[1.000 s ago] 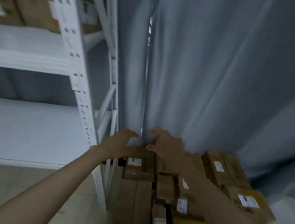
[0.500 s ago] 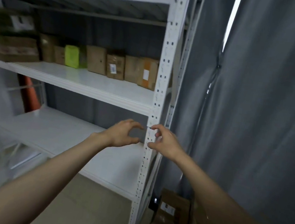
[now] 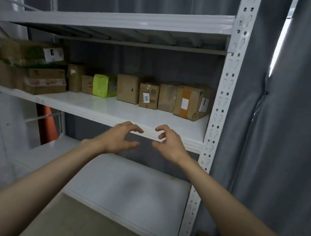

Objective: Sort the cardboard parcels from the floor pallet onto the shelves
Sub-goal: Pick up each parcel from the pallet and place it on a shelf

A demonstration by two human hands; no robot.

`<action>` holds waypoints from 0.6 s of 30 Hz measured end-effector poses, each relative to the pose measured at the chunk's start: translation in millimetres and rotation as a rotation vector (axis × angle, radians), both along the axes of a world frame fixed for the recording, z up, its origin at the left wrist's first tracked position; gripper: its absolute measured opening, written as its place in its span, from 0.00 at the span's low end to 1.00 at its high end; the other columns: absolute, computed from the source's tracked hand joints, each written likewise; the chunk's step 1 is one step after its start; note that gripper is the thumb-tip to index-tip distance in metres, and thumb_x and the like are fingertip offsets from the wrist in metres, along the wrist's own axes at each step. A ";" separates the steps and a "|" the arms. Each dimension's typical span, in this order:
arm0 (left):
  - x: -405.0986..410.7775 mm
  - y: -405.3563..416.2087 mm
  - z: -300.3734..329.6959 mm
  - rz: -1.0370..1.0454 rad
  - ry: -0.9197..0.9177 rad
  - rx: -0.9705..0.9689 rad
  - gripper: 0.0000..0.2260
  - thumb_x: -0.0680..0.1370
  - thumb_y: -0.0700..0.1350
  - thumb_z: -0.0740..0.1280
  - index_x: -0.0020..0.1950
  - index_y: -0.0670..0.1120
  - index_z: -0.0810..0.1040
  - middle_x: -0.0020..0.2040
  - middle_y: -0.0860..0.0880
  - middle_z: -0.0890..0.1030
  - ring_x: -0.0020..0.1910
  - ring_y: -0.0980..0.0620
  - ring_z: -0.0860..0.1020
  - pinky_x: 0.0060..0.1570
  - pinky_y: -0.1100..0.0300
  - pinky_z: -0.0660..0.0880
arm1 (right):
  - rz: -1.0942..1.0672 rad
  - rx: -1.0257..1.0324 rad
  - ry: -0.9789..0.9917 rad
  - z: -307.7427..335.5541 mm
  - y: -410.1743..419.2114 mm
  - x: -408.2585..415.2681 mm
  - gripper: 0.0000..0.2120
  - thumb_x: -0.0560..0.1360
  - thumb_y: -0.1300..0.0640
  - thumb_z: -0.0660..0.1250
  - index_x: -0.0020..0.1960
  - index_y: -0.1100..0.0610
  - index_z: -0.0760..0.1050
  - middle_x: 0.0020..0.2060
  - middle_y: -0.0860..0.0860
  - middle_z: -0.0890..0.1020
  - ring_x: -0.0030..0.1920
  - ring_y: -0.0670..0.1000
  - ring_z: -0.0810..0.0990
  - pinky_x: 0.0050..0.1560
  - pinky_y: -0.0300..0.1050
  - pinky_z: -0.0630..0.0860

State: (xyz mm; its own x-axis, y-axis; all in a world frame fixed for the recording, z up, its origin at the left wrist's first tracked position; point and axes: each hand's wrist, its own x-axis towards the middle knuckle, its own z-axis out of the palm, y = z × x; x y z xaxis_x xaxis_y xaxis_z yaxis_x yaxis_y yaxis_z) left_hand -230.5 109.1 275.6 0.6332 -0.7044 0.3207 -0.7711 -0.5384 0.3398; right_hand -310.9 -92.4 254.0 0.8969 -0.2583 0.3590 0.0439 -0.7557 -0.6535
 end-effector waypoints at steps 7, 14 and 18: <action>59.0 7.0 -5.4 -0.081 0.033 -0.028 0.19 0.79 0.50 0.71 0.70 0.53 0.75 0.68 0.51 0.74 0.61 0.58 0.70 0.62 0.62 0.67 | -0.142 0.045 -0.057 -5.1 18.0 42.1 0.19 0.76 0.53 0.71 0.64 0.46 0.69 0.55 0.49 0.74 0.51 0.50 0.78 0.53 0.51 0.82; 93.2 -27.1 -15.1 -0.139 0.037 -0.112 0.23 0.79 0.53 0.69 0.74 0.53 0.70 0.72 0.52 0.70 0.71 0.51 0.68 0.68 0.57 0.65 | -0.295 0.085 -0.064 7.6 -0.2 62.3 0.19 0.77 0.55 0.71 0.65 0.49 0.69 0.59 0.52 0.75 0.55 0.52 0.77 0.57 0.51 0.81; 118.8 -58.7 -15.0 -0.144 0.117 -0.177 0.26 0.80 0.54 0.68 0.76 0.51 0.66 0.73 0.51 0.69 0.71 0.52 0.68 0.65 0.61 0.64 | -0.385 0.143 -0.110 18.4 -24.8 78.8 0.22 0.77 0.54 0.72 0.68 0.52 0.68 0.63 0.52 0.74 0.60 0.53 0.76 0.60 0.49 0.78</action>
State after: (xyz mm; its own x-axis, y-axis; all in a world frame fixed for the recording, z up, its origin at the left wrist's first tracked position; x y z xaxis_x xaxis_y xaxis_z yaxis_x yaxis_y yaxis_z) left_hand -111.7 50.4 260.7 0.5706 -0.7292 0.3778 -0.7854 -0.3502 0.5105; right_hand -232.1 -117.2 272.4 0.6837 -0.6209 0.3836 -0.1478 -0.6325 -0.7603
